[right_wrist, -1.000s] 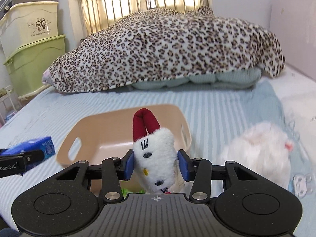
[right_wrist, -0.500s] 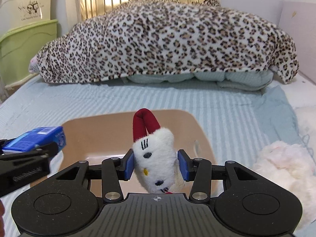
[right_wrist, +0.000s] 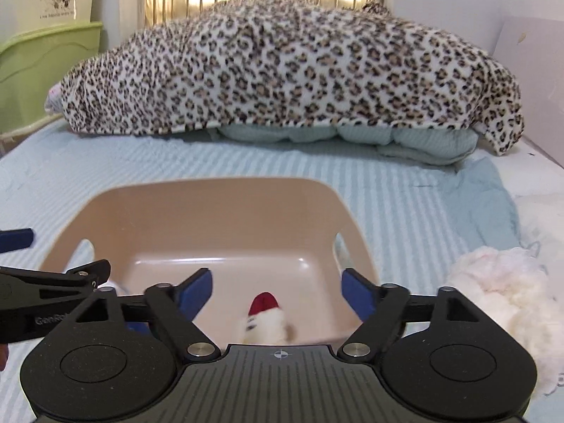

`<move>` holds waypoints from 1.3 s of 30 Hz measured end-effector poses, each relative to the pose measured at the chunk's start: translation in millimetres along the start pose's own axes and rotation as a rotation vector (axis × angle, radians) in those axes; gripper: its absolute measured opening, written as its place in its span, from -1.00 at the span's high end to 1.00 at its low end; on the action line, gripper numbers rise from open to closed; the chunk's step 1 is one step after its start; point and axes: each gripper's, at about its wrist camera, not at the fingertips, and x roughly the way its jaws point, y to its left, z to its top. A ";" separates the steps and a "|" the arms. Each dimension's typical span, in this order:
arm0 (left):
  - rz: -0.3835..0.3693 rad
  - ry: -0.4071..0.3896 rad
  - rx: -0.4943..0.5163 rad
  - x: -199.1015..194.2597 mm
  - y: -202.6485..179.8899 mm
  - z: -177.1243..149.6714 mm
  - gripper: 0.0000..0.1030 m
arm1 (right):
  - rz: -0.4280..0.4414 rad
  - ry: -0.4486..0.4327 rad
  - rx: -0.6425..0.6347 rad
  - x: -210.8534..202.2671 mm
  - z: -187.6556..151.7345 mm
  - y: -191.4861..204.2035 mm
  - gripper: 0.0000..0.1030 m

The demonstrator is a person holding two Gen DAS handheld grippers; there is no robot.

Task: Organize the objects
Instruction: 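Carry the tissue pack and plush over the beige basket and open both tools, then lower the left tool onto the pink cloth and close on it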

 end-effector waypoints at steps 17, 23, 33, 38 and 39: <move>-0.099 0.045 -0.085 -72.8 27.2 -28.2 -0.94 | 0.018 0.001 -0.019 -96.5 -48.2 -9.4 -1.00; -0.120 0.081 -0.080 -86.0 25.8 -51.9 -0.94 | 0.022 0.054 -0.015 -101.7 -71.6 -14.0 -1.00; -0.180 0.189 -0.039 -85.3 13.3 -93.9 -0.94 | 0.021 0.124 -0.007 -93.2 -106.6 -16.6 -1.00; -0.221 0.199 -0.022 -80.9 -0.2 -104.3 -0.94 | 0.036 0.163 0.004 -83.0 -118.3 -17.5 -1.00; -0.236 0.195 -0.023 -78.7 -2.8 -106.6 -0.94 | 0.037 0.168 0.001 -81.3 -119.9 -16.8 -1.00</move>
